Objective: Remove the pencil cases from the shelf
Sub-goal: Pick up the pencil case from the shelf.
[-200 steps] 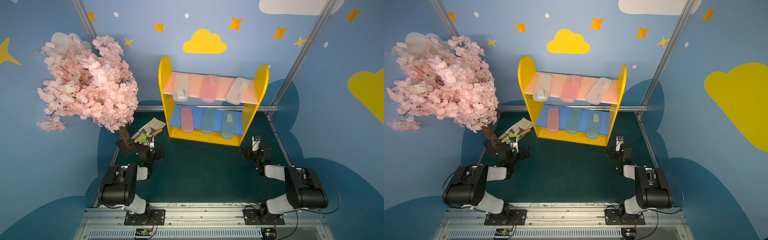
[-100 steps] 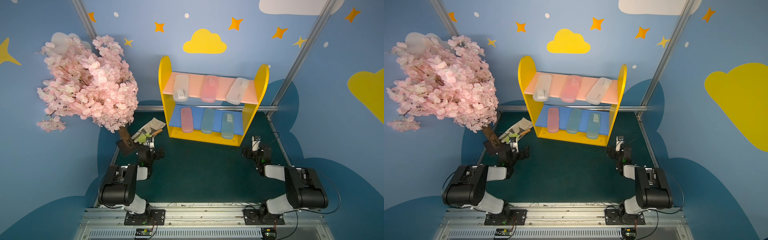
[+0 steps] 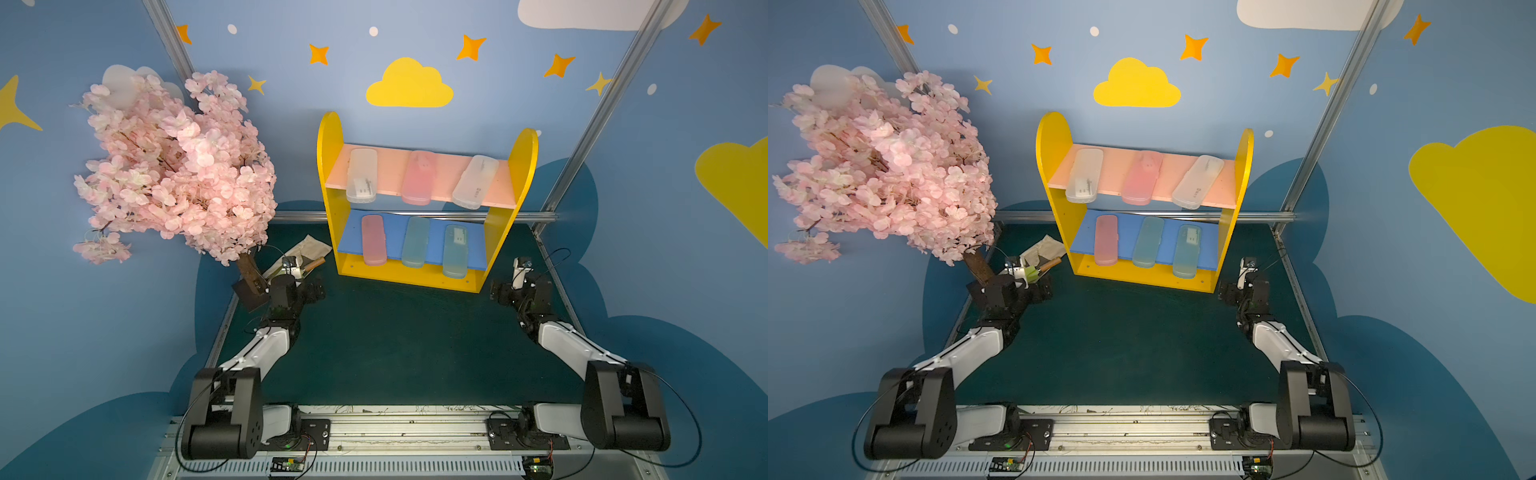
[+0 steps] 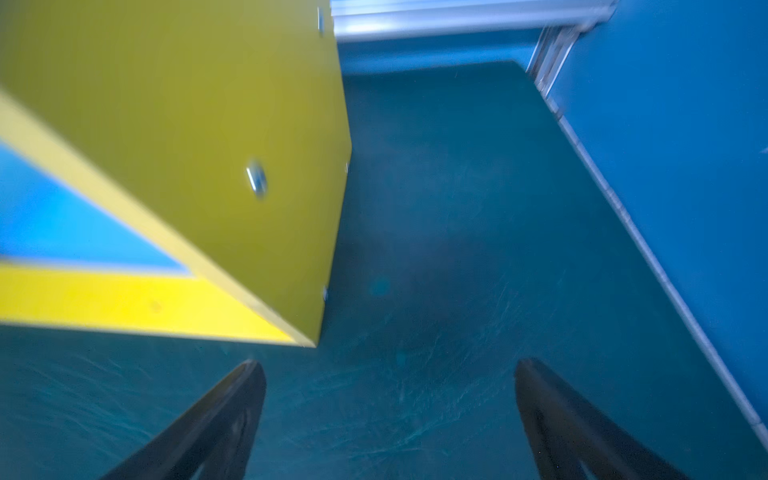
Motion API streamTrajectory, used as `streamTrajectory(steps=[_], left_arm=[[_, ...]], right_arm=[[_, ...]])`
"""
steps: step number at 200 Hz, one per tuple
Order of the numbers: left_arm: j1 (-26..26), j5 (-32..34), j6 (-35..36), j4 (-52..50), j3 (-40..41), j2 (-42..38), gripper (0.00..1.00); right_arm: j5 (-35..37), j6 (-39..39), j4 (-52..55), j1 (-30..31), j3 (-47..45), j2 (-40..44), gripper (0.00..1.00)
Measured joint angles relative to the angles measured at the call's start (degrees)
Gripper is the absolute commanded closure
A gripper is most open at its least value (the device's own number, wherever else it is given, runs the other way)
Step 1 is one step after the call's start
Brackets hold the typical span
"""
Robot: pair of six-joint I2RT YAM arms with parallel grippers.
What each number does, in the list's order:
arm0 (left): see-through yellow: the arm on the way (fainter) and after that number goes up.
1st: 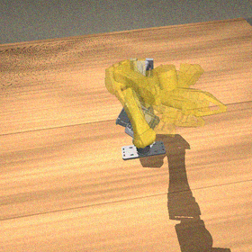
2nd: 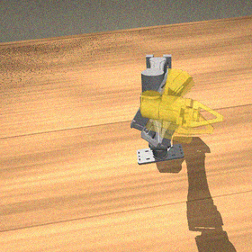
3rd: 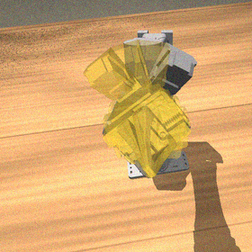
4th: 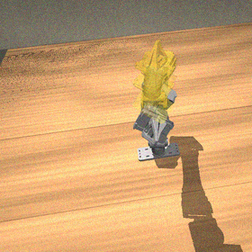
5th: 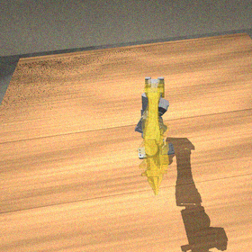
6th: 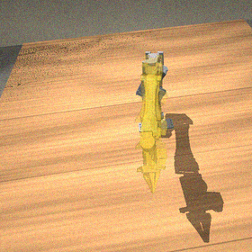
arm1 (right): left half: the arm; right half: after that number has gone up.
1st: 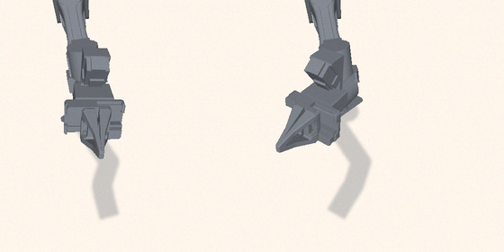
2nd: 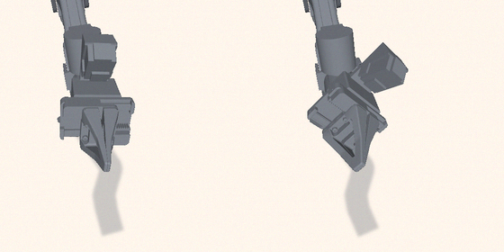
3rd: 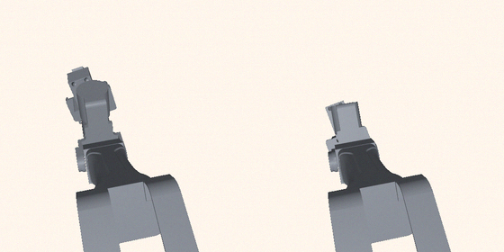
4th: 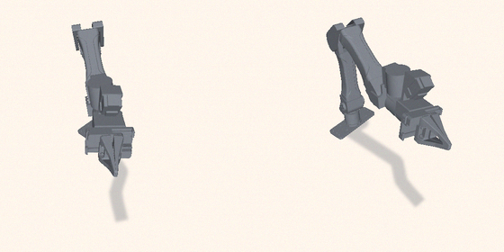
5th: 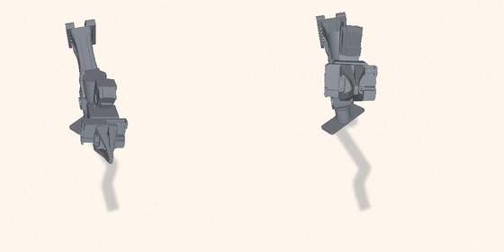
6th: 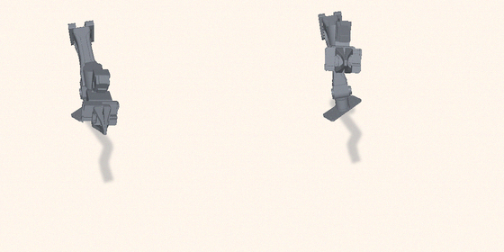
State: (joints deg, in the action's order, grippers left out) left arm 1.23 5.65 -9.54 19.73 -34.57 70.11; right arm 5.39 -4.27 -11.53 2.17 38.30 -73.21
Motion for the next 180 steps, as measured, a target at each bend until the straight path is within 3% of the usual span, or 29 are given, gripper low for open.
streamTrajectory(steps=[48, 90, 138, 180], left_arm=[[0.94, -3.04, -17.88, -17.14, -3.48, -16.9, 0.0], [1.05, -12.81, -29.94, -28.37, -4.83, -24.72, 0.0], [0.68, -22.69, -45.79, -29.07, -6.16, -28.98, 0.0], [-2.82, -24.87, -56.57, -26.71, -10.58, -26.29, 0.0]], right_arm=[[-1.03, -10.84, 18.88, -0.63, 9.66, 11.17, 0.01], [-12.37, -14.14, 24.92, -0.48, 7.52, 22.03, 0.01], [-23.02, -19.19, 27.74, 4.98, 7.28, 29.0, 0.02], [-25.14, -22.97, 28.74, 15.02, 7.34, 27.36, 0.01]])
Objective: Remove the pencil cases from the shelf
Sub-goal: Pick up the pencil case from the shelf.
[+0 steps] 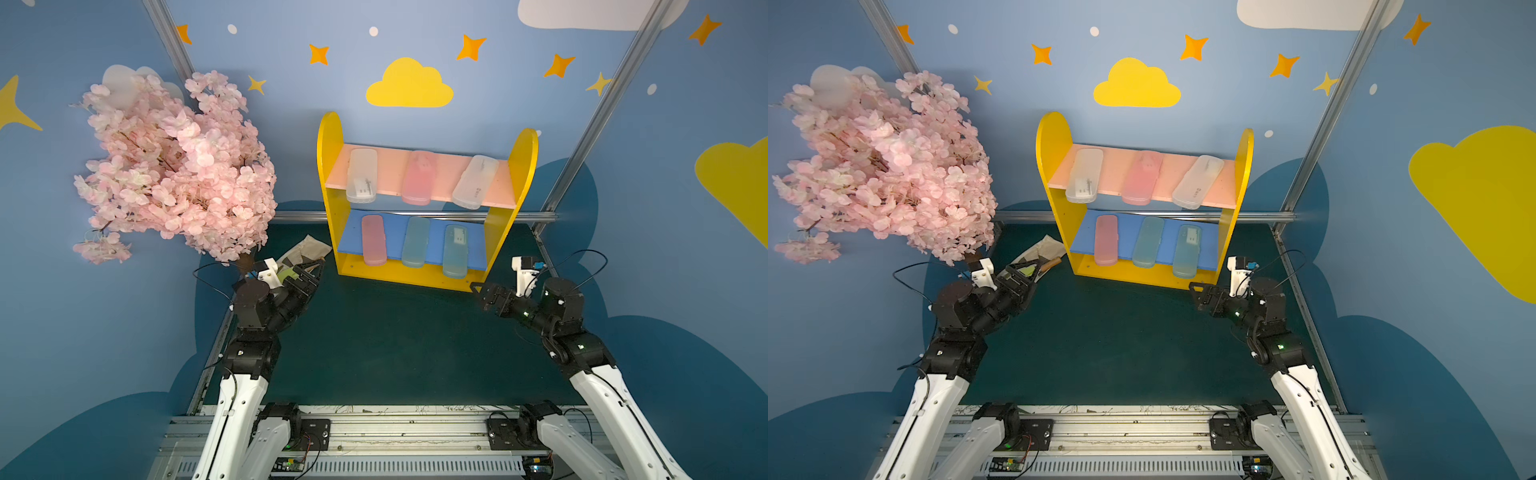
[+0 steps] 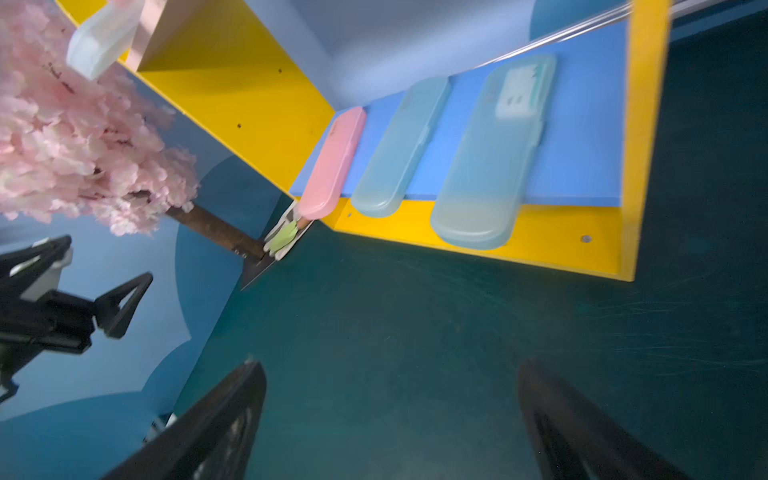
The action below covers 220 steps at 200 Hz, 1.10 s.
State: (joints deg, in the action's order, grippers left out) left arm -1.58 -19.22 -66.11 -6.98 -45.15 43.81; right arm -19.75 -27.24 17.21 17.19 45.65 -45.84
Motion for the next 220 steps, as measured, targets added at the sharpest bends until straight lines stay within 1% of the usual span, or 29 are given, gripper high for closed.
streamTrajectory(steps=[37, 74, 107, 126, 146, 171, 220], left_arm=[[-5.29, 0.2, -4.26, 2.38, -10.36, 7.26, 0.0], [-8.13, 2.45, -5.86, 4.02, -18.6, 13.92, 0.0], [-8.9, 3.85, -6.56, 4.85, -25.57, 21.16, 0.03], [-9.05, 4.04, -6.99, 5.42, -29.64, 25.94, 0.08], [-9.25, 4.28, -7.21, 6.01, -32.87, 30.21, 0.11], [-9.42, 4.68, -7.48, 6.69, -34.84, 33.68, 0.19], [-9.46, 4.96, -7.45, 7.8, -36.11, 37.27, 0.29]], right_arm=[[2.38, -0.81, 0.35, 8.55, 1.2, -3.98, 0.01], [5.64, -1.29, 0.15, 12.72, 1.81, -5.03, 0.01], [7.74, -1.53, -0.9, 14.32, 1.81, -4.98, 0.01], [8.7, -1.55, -1.33, 14.58, 1.81, -4.79, 0.01], [9.55, -1.53, -1.62, 14.6, 1.79, -4.24, 0.01], [10.49, -1.38, -1.9, 14.64, 1.7, -2.84, 0.02], [12.35, -0.81, -2.54, 14.8, 0.35, 0.02, 0.01]])
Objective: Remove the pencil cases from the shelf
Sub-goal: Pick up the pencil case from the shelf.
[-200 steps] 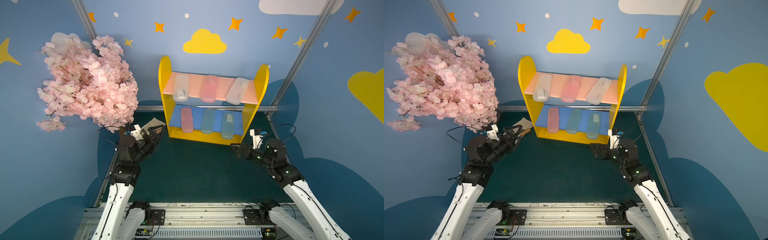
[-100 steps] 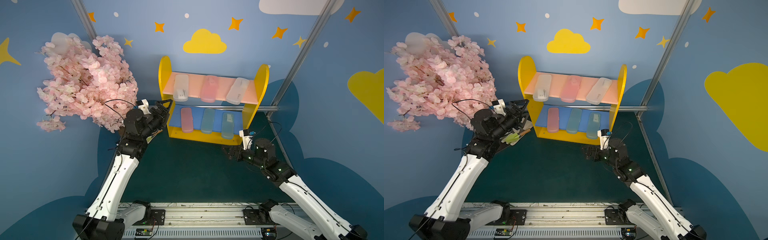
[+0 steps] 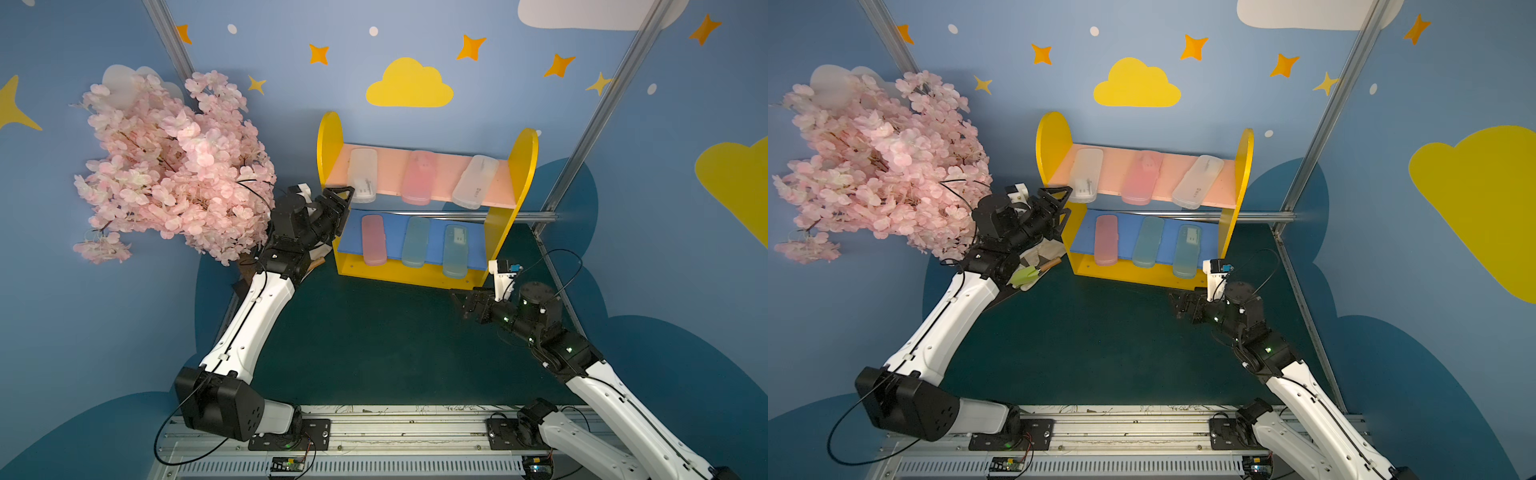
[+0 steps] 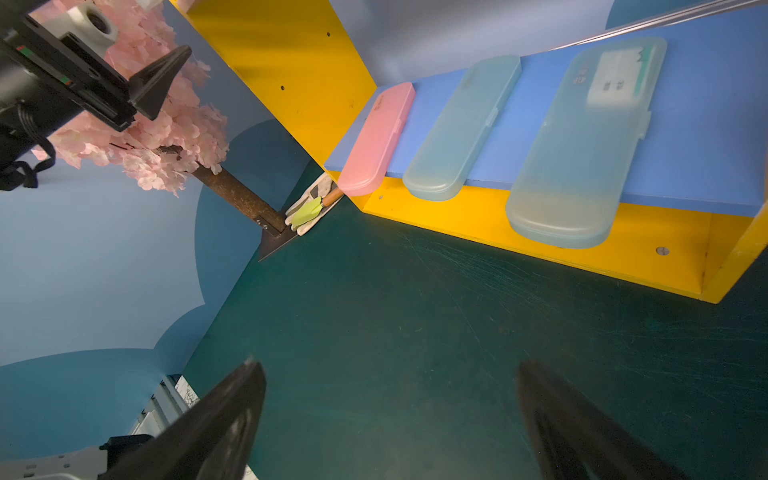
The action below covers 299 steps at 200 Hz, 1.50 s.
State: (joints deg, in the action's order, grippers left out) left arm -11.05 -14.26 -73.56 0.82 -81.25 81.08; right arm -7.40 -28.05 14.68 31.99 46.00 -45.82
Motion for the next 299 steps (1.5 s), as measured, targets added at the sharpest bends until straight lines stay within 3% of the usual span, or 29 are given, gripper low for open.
streamTrajectory(steps=[68, 208, 257, 299], left_arm=[[-0.52, -0.35, -0.26, 1.03, -3.39, 2.86, 0.38], [-0.98, -1.84, -2.56, 5.57, -3.34, 4.11, 0.89], [-1.51, -3.52, -3.82, 8.02, 3.76, -1.77, 0.95], [-4.9, -4.87, -3.85, 9.55, 15.37, -14.86, 0.96]], right_arm=[[1.4, 0.09, -0.7, 0.02, -1.44, 0.81, 0.02], [2.05, 1.53, -0.59, 0.02, -1.44, 1.2, 0.01], [0.24, 2.08, -0.26, 0.04, -1.38, 3.3, 0.02], [-0.52, -0.5, 3.17, 0.04, 3.23, 3.8, 0.01]])
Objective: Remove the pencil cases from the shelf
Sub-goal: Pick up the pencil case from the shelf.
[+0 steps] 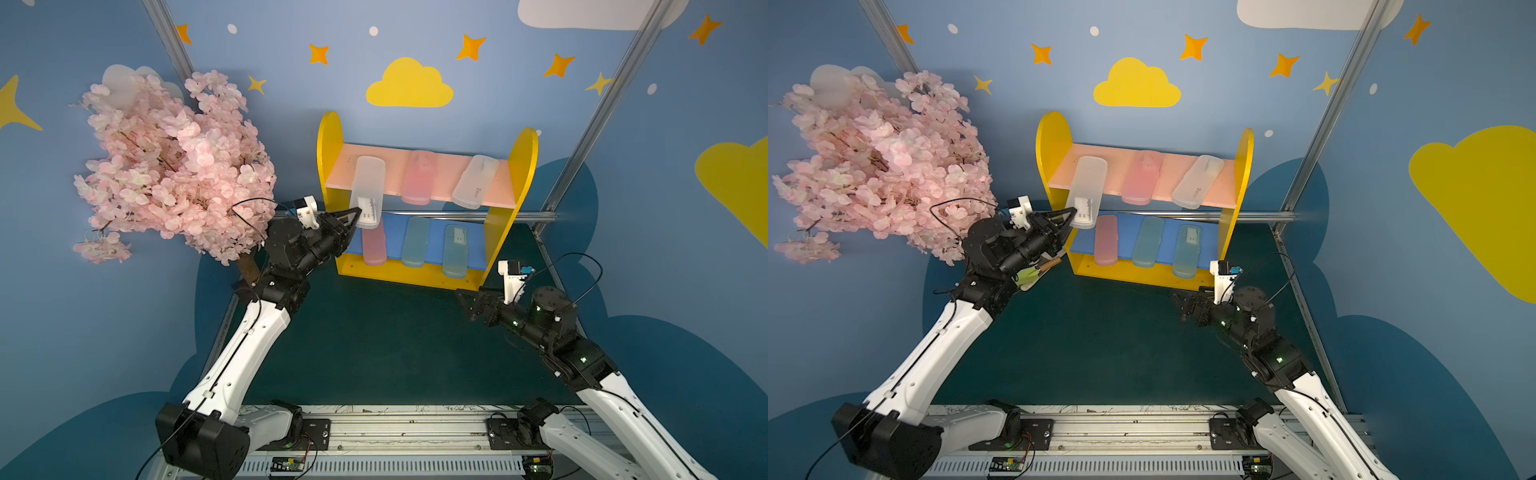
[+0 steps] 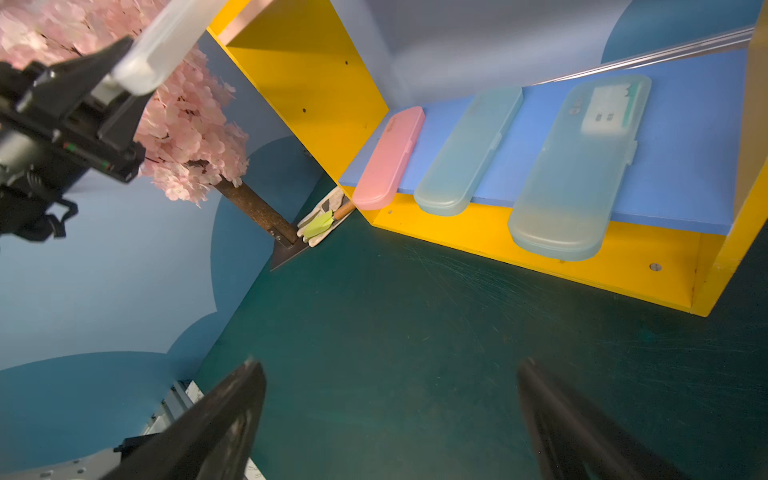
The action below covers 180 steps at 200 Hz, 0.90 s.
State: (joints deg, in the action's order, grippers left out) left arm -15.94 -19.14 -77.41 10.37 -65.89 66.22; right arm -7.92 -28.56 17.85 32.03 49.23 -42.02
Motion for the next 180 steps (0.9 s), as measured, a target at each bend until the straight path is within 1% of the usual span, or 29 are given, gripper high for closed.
streamTrajectory(steps=[14, 37, 54, 75, 103, 124, 156, 180], left_arm=[[-1.6, -0.39, 0.13, 0.22, 4.04, -5.16, 0.96], [-4.9, 0.07, 1.14, -0.09, 9.92, -13.55, 0.97], [-7.76, 0.79, 1.7, 0.02, 13.94, -19.43, 0.97], [-10.86, 1.29, 2.45, 0.46, 18.18, -24.0, 0.97], [-14.4, 1.68, 3.04, 2.1, 22.95, -26.03, 0.97], [-16.81, 1.88, 3.85, 3.23, 25.27, -25.66, 0.97], [-19.89, 2.03, 5.42, 5.16, 25.57, -25.11, 0.97], [-21.4, 2.4, 6.05, 6.64, 25.57, -25.24, 0.97]], right_arm=[[-1.55, -0.74, -0.04, 0.0, 1.33, 0.2, 0.01], [-6.03, -3.17, -1.77, 0.02, 1.38, 0.76, 0.01], [-10.14, -6.88, -5.4, 0.22, 0.68, 0.59, 0.01], [-15.04, -13.22, -12.07, 1.29, -0.52, -0.81, 0.03], [-18.78, -20.44, -21.05, 5.27, -0.74, -4.48, 0.06], [-19.15, -22.97, -25.03, 9.81, -0.66, -7.1, 0.09], [-17.18, -24.72, -27.47, 15.19, 0.83, -10.84, 0.14], [-13.68, -27.02, -29.33, 16.2, 1.03, -12.02, 0.18]])
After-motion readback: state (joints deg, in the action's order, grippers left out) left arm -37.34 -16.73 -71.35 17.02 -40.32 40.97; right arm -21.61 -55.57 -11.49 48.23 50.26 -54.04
